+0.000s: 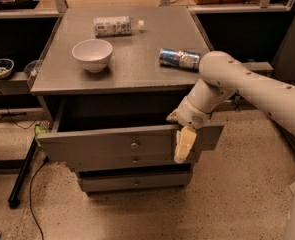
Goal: Open top drawer
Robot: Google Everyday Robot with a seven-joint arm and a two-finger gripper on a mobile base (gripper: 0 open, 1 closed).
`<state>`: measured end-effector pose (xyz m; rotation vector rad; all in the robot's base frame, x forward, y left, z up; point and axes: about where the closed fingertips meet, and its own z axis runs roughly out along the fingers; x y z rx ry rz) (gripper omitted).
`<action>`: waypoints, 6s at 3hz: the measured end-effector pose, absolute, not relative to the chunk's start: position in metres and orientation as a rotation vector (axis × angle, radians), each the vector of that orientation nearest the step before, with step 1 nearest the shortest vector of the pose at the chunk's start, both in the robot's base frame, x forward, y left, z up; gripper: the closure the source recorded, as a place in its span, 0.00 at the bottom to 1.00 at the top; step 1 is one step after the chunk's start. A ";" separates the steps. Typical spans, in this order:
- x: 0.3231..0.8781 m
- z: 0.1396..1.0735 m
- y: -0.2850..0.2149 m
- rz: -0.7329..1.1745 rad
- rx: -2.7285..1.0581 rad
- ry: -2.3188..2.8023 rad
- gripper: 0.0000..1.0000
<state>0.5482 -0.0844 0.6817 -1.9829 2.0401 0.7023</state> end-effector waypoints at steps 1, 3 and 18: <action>0.542 0.670 -0.082 0.766 -1.995 2.032 0.00; 0.529 0.673 -0.082 0.889 -2.008 1.971 0.00; 0.439 0.702 -0.088 0.968 -2.255 1.815 0.00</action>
Offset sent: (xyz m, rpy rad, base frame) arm -0.0177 -0.0027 -0.0154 0.0367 0.0841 0.0595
